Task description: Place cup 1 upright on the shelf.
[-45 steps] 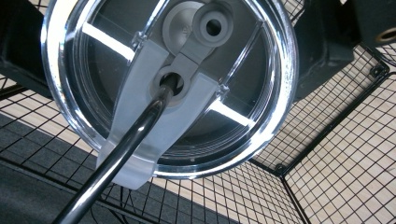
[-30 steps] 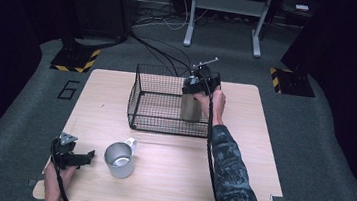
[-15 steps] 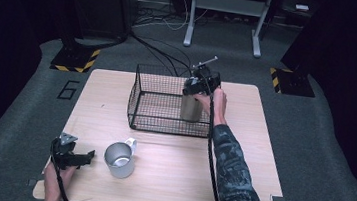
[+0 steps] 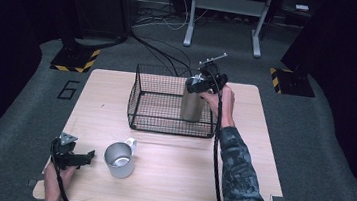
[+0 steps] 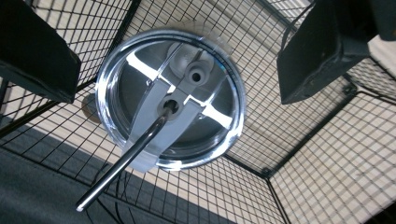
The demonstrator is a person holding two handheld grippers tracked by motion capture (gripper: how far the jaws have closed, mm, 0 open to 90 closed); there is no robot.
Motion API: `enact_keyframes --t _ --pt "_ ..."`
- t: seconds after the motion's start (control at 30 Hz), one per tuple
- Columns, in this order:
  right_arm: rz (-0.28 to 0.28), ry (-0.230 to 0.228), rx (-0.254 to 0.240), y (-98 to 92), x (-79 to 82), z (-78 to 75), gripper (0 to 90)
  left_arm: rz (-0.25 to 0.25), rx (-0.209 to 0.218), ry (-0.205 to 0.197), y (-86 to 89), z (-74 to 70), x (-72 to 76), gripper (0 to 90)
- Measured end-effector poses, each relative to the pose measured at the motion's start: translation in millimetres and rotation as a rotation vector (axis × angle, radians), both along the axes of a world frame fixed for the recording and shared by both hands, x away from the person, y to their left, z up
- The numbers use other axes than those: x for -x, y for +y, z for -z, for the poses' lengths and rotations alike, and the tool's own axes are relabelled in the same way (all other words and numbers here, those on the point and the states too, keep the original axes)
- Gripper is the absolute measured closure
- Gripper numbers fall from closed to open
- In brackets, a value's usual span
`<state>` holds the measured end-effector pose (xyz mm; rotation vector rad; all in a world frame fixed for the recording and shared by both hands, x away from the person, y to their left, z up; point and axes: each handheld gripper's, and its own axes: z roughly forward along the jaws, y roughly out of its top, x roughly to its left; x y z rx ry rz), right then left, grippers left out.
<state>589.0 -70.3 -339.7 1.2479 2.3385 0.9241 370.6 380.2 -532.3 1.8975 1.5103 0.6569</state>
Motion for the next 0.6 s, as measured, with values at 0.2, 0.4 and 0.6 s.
enact_keyframes --t 0.2,0.4,0.6 --pt "-0.036 -0.024 -0.043 -9.1 20.0 -14.3 0.0 -0.001 0.0 0.0 0.0 0.0 0.0 2.0" --pt "-0.064 -0.052 -0.06 -18.2 45.5 -21.3 0.0 0.0 0.0 0.0 0.0 0.0 0.0 2.0" --pt "-0.109 -0.082 -0.056 -25.0 69.2 -18.0 0.0 -0.001 0.001 0.0 0.0 0.1 -0.1 1.9"
